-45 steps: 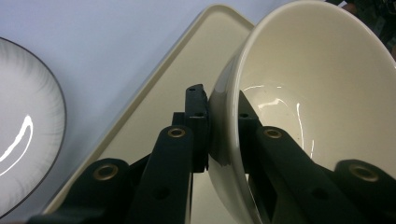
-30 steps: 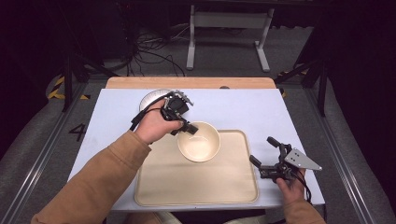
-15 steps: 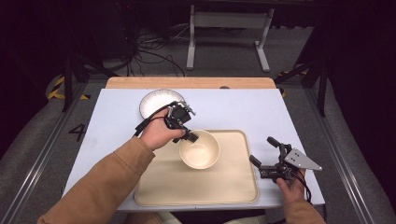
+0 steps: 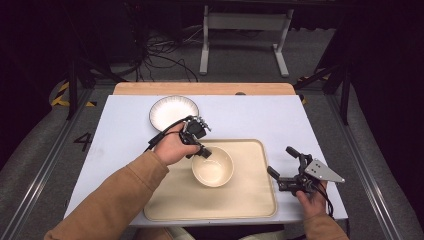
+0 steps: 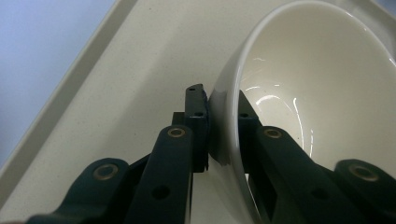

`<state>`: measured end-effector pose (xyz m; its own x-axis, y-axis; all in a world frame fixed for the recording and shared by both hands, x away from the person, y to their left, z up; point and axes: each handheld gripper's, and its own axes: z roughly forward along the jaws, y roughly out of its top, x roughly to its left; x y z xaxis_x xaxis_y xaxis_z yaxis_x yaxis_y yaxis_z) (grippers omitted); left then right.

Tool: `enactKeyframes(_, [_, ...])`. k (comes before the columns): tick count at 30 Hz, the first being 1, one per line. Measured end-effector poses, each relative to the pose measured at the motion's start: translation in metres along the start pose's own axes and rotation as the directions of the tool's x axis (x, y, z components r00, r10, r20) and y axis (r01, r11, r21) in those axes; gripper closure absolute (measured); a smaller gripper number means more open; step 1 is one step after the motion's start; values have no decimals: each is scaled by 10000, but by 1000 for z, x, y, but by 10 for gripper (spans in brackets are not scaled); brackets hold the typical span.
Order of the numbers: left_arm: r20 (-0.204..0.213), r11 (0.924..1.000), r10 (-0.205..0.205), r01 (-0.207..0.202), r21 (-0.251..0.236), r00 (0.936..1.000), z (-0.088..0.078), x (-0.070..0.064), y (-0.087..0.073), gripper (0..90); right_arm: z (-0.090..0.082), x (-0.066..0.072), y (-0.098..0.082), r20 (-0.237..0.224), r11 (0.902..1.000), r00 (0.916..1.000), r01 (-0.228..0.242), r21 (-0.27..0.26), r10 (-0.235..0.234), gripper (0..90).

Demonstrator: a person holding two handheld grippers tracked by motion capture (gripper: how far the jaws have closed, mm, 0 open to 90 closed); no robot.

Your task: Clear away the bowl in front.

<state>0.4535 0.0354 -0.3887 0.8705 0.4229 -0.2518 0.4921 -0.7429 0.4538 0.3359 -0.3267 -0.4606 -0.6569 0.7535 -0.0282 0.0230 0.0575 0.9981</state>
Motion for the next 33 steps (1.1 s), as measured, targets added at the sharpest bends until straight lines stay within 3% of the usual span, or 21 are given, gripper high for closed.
enactKeyframes(18, [-48,9995,95,-94,297,9999,13,3,-4,823,0,0,0,-1,10000,10000,0,0,0,6])
enactKeyframes(24, [-526,9968,598,-568,566,9968,15,0,-4,826,0,0,0,4,10000,10000,-5,1,5,6])
enactKeyframes(33, [-664,9964,518,-471,702,9964,18,4,-6,793,0,0,0,-3,10000,10000,-1,2,1,6])
